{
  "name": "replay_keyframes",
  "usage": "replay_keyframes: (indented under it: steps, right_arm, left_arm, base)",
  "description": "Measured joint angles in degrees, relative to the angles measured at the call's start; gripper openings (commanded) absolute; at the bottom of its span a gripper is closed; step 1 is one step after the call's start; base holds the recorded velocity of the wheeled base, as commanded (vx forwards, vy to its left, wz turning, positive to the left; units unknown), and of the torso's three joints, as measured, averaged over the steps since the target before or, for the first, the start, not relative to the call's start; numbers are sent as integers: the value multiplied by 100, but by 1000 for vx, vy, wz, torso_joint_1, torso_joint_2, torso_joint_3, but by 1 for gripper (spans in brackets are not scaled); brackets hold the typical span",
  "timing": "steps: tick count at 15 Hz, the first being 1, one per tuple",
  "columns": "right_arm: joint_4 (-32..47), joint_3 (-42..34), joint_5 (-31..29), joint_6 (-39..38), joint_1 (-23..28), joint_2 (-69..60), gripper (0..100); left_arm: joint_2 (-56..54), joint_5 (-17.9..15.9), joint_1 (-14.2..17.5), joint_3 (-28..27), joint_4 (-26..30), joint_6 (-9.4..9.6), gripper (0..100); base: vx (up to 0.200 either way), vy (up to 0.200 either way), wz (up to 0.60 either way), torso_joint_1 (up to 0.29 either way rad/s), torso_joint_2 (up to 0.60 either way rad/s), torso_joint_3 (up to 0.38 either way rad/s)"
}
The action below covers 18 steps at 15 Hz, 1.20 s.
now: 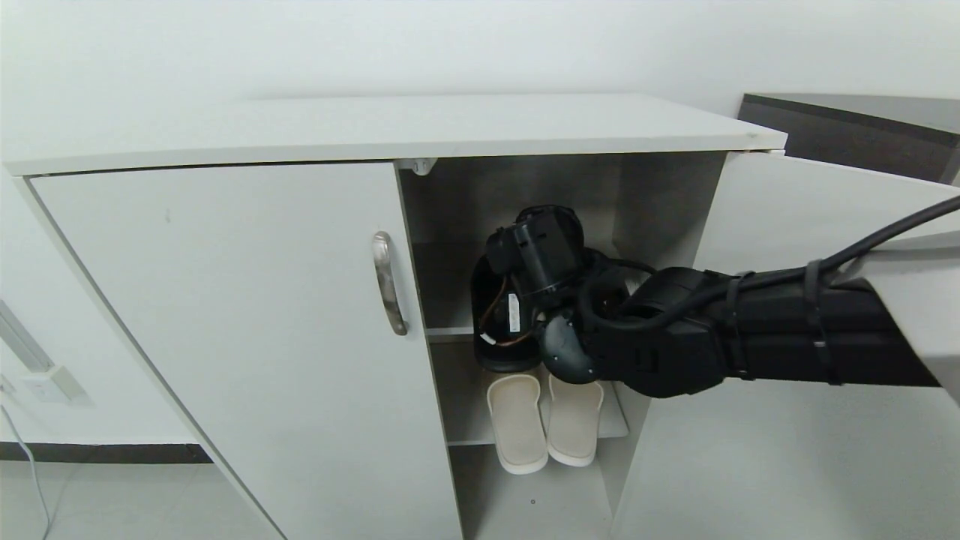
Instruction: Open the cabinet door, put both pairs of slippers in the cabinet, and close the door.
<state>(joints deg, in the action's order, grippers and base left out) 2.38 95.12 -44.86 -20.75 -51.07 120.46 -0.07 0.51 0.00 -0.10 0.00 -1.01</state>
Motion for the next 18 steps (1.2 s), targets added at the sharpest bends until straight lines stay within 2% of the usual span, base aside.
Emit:
replay_keyframes:
  steps: [9, 13, 14, 18]
  right_arm:
    - [-1250, -2277, 149, -22, -505, -1409, 100]
    - [-2107, -3355, 896, 48, -592, -1932, 100]
    - [-2402, -3608, 1068, 110, -599, -2024, 0]
    - [-3678, -4465, 1334, 786, -635, -2192, 0]
  left_arm:
    - [0, -9, 0, 0, 0, 6, 0]
    - [0, -7, 0, 0, 0, 9, 0]
    - [0, -9, 0, 0, 0, 6, 0]
    - [0, -2, 0, 2, 0, 6, 0]
  base:
    - [0, 0, 0, 0, 0, 0]
    - [0, 0, 0, 0, 0, 0]
    - [0, 0, 0, 0, 0, 0]
    - [0, 0, 0, 0, 0, 0]
